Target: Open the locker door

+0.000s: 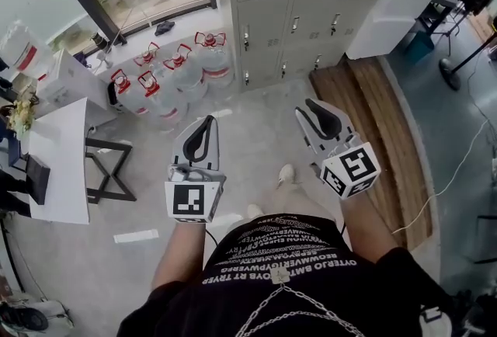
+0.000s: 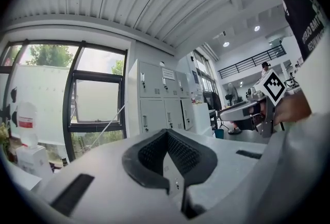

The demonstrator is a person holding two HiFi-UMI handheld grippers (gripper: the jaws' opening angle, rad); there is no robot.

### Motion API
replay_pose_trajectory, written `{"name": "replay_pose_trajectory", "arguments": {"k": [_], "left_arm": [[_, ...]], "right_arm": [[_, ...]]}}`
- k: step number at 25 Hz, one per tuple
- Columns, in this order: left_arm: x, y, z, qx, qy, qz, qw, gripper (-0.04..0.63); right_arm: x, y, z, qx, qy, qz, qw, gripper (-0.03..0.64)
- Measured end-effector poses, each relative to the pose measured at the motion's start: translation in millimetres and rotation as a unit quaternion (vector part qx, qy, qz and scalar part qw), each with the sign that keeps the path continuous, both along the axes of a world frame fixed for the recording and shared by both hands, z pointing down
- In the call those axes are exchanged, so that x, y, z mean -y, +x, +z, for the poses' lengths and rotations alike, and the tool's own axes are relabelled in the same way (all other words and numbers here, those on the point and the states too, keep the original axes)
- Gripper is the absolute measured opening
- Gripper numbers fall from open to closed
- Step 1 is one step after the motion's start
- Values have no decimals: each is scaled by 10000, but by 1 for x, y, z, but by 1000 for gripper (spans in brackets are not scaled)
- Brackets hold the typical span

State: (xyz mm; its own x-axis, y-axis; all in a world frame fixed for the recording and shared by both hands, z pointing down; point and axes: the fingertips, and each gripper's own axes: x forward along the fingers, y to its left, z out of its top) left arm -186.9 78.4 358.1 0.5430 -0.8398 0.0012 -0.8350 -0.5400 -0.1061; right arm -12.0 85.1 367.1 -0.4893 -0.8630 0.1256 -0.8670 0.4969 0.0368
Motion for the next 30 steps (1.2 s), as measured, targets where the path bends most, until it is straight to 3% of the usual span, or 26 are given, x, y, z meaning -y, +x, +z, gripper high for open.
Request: {"name": "replay_pose_trajectory", "arguments": {"k": [7,30], "left_arm": [[27,14,10,0,-162,40,9999,-3],[178,67,9,128,-174,-642,9977,-3]], "right_arm": [[32,11,7,14,-18,-82,10000,87],[203,54,13,131,-89,-830,9964,86]]}}
